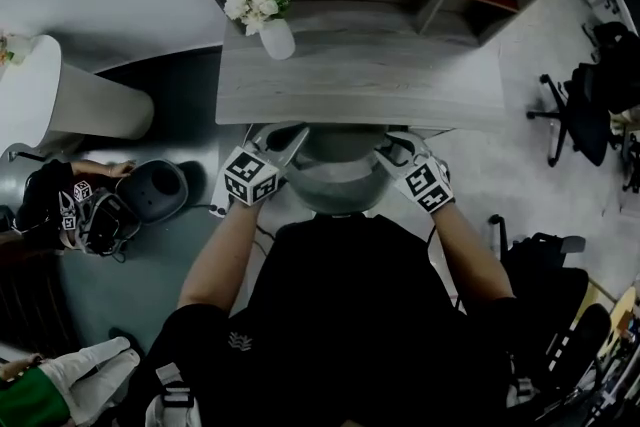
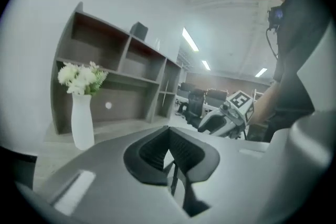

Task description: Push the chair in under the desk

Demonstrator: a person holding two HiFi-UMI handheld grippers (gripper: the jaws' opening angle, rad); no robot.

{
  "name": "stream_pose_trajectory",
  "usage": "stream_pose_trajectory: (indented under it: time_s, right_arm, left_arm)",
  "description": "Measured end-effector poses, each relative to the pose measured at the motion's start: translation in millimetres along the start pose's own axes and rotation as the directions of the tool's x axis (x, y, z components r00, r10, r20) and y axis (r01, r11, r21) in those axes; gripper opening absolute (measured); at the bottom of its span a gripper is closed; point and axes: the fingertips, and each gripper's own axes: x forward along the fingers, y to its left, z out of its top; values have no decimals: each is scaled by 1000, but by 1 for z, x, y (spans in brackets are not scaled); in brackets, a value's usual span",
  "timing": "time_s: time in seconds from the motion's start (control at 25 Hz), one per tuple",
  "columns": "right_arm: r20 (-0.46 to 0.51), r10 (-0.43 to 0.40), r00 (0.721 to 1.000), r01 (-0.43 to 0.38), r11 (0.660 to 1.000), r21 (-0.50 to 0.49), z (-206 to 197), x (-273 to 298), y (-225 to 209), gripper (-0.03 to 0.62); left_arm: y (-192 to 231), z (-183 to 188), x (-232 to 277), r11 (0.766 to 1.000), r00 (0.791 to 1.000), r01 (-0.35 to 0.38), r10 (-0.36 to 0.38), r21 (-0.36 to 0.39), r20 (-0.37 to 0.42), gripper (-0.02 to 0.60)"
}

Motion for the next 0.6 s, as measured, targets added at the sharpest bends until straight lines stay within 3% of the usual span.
stream_pose_trajectory:
  time_s: [0.16, 0.28, 0.4, 0.48, 0.6]
  right_arm:
    - [183, -80, 980, 55, 989, 141, 37, -16, -23, 133]
    - [240, -152, 959, 113, 979, 169, 49, -25, -33, 112]
    - [278, -201, 939, 141, 965, 222, 53, -31, -41, 77]
    - [285, -240, 928, 159, 947, 280, 51, -35, -50, 3]
    - [274, -284, 919, 179, 919, 352, 45, -37, -63, 3]
  left_arm:
    - [5, 48, -16, 998, 981, -53, 57, -28, 186, 5]
    - [3, 72, -24, 996, 958, -89, 89, -13, 271, 5]
    - [-5, 86, -27, 987, 947, -146, 118, 73, 300, 5]
    - [-8, 91, -27, 980, 945, -170, 132, 104, 299, 5]
    - [-5, 90, -25, 969, 944, -216, 176, 121, 277, 5]
